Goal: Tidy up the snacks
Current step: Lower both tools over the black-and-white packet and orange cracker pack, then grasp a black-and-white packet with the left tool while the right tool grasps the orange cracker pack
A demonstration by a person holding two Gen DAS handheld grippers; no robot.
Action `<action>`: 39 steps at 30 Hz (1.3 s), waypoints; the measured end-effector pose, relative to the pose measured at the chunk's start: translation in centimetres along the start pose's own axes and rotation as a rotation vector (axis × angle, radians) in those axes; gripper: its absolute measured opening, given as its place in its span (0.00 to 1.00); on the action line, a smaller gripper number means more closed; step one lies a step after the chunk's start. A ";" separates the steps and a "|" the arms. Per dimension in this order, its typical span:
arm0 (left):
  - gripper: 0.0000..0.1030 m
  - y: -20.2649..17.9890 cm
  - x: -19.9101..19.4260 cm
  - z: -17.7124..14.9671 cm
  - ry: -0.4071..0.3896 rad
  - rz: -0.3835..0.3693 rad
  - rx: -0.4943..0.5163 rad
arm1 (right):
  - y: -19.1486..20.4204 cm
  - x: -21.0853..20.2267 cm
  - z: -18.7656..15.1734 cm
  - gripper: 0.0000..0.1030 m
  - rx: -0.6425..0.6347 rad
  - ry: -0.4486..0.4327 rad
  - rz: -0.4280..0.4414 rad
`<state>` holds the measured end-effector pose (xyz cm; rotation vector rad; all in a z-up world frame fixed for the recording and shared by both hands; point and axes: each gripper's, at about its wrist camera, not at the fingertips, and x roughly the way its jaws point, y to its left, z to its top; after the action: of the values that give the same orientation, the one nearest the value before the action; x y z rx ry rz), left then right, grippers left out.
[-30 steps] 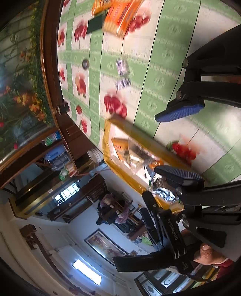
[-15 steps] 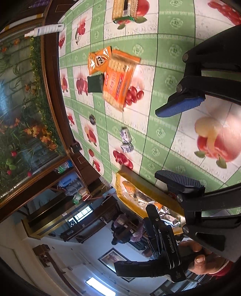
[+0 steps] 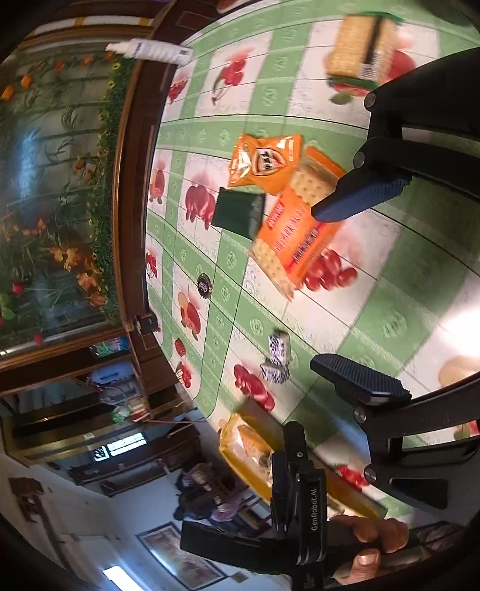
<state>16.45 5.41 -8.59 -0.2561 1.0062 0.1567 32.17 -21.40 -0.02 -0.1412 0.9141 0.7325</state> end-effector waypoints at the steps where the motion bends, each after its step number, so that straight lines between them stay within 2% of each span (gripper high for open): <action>1: 0.73 0.1 0.4 0.3 0.001 0.001 -0.010 | -0.2 0.5 0.3 0.77 -0.015 0.007 -0.007; 7: 0.73 0.1 3.0 2.2 0.027 -0.005 -0.056 | -1.0 3.1 1.7 0.77 -0.102 0.052 0.000; 10: 0.73 -0.4 4.3 2.7 0.034 0.021 -0.046 | -0.9 4.5 2.1 0.77 -0.148 0.077 -0.003; 12: 0.73 -0.8 4.9 2.9 0.018 0.067 -0.022 | -1.1 5.5 2.4 0.77 -0.167 0.095 -0.014; 17: 0.73 -0.8 5.4 3.4 -0.010 0.079 0.005 | -1.8 7.3 2.5 0.77 -0.180 0.138 -0.045; 19: 0.68 -0.9 5.5 3.3 -0.004 0.080 0.028 | -1.9 7.6 2.3 0.78 -0.185 0.152 -0.052; 22: 0.63 -1.5 5.6 2.6 0.004 0.093 0.116 | -2.0 7.6 1.7 0.76 -0.182 0.170 -0.044; 25: 0.49 -1.6 4.9 1.7 -0.007 0.069 0.177 | -1.9 7.5 1.0 0.67 -0.176 0.193 -0.037; 26: 0.37 -1.5 4.6 1.6 -0.006 0.055 0.187 | -1.9 7.4 0.7 0.63 -0.173 0.201 -0.039; 27: 0.18 -1.4 4.4 1.5 0.005 0.017 0.193 | -1.8 7.2 0.6 0.62 -0.172 0.197 -0.042; 29: 0.18 -1.0 4.1 1.4 0.022 -0.033 0.196 | -1.9 7.0 0.4 0.60 -0.156 0.198 -0.036; 36: 0.18 -2.2 2.8 1.2 -0.021 -0.025 0.258 | -1.9 6.6 0.2 0.60 -0.123 0.189 -0.043; 39: 0.18 -2.9 3.5 1.3 0.000 -0.011 0.270 | -1.8 6.7 0.2 0.60 -0.121 0.191 -0.052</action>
<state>20.05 3.05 -10.57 -0.0154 1.0138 0.0095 36.06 -19.19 -5.35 -0.3452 1.0441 0.7348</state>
